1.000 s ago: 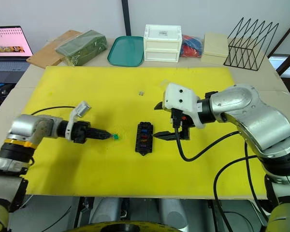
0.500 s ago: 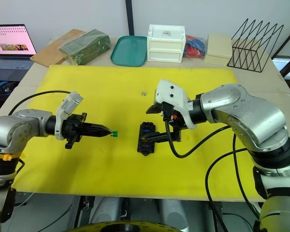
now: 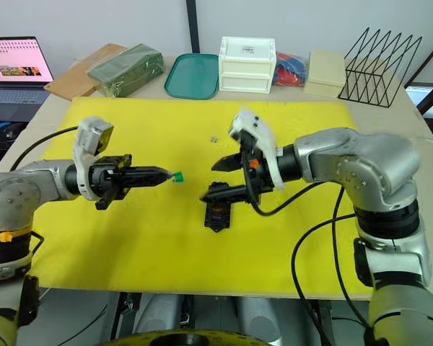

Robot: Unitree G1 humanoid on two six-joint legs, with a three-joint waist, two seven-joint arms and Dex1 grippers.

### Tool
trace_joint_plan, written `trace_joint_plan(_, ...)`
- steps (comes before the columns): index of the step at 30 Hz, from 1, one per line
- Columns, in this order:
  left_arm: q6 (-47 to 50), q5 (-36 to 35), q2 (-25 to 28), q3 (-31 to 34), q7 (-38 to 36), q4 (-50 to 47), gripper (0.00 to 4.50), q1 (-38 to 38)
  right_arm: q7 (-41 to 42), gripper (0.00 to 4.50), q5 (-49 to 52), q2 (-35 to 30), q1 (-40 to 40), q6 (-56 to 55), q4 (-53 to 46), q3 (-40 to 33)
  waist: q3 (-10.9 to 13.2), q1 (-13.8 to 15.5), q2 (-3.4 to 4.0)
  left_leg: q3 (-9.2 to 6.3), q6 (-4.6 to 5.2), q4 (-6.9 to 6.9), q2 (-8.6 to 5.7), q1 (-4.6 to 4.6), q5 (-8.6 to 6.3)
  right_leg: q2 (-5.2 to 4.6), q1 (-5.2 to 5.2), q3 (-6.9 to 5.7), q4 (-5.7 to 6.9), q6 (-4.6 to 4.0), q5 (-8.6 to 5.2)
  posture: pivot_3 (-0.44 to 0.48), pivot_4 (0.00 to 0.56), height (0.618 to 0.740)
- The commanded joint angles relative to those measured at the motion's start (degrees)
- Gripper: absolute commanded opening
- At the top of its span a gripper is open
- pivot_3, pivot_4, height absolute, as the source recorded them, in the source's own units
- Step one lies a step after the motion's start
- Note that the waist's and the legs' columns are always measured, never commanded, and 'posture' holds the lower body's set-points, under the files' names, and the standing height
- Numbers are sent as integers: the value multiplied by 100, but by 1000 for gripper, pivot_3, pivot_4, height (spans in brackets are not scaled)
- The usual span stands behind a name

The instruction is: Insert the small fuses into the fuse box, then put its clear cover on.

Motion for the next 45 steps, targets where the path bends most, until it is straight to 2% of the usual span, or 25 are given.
trace_joint_plan(1,91,-657,-243,422,623,-260,21,-144,-590,4500,416,519,-299,660,314,-932,0,-7,0,0,0,0,1,1,0,1,1,1,0,0,0,0,150,740)
trace_joint_plan(4,40,-932,-451,525,1042,-318,21,-182,-1117,4500,879,813,-361,745,583,-1279,0,-8,0,-1,0,-1,1,1,0,0,1,5,0,0,1,0,150,740)
trace_joint_plan(15,-419,-1471,-934,548,2071,-339,21,-291,-3174,4500,2960,1263,-277,643,1035,-1691,0,-20,1,1,0,-1,-1,0,0,0,1,6,1,0,1,0,150,740)
trace_joint_plan(18,-486,-1572,-964,522,2188,-328,0,-301,-3757,3912,3598,1173,-185,348,1100,-1529,0,-21,1,2,0,-1,-2,0,0,0,1,6,0,0,1,0,150,740)
trace_joint_plan(21,-541,-1655,-961,484,2272,-336,0,-291,-4322,2892,4308,949,-63,-75,1118,-1251,0,-23,1,2,0,-2,-2,-1,0,0,1,7,-1,1,1,0,150,740)
trace_joint_plan(25,-582,-1708,-957,428,2316,-355,0,-243,-4898,2892,5074,599,27,-677,1164,-865,0,-28,1,3,0,-2,-3,-2,0,2,1,7,-2,1,1,0,150,740)
trace_joint_plan(32,-592,-1810,-925,389,2380,-402,0,-181,-5301,2892,5925,-4,119,-1470,1063,-331,0,-25,0,4,0,-2,-3,-4,0,6,1,8,-10,1,1,0,150,740)
trace_joint_plan(38,-629,-1839,-908,369,2409,-416,0,-156,-5207,2892,6050,-255,145,-1778,961,-84,0,-23,0,4,0,-4,-2,-5,0,7,1,9,-16,1,1,0,150,740)
trace_joint_plan(41,-643,-1835,-898,355,2407,-425,0,-137,-5173,2103,6050,-314,146,-1863,943,-6,0,-20,0,4,0,-4,-2,-6,0,7,1,9,-17,2,1,0,150,740)
trace_joint_plan(45,-663,-1844,-891,344,2415,-419,0,-130,-5137,2103,6050,-395,140,-1954,925,83,0,-17,0,4,0,-5,-1,-7,0,7,1,9,-19,2,1,0,150,740)
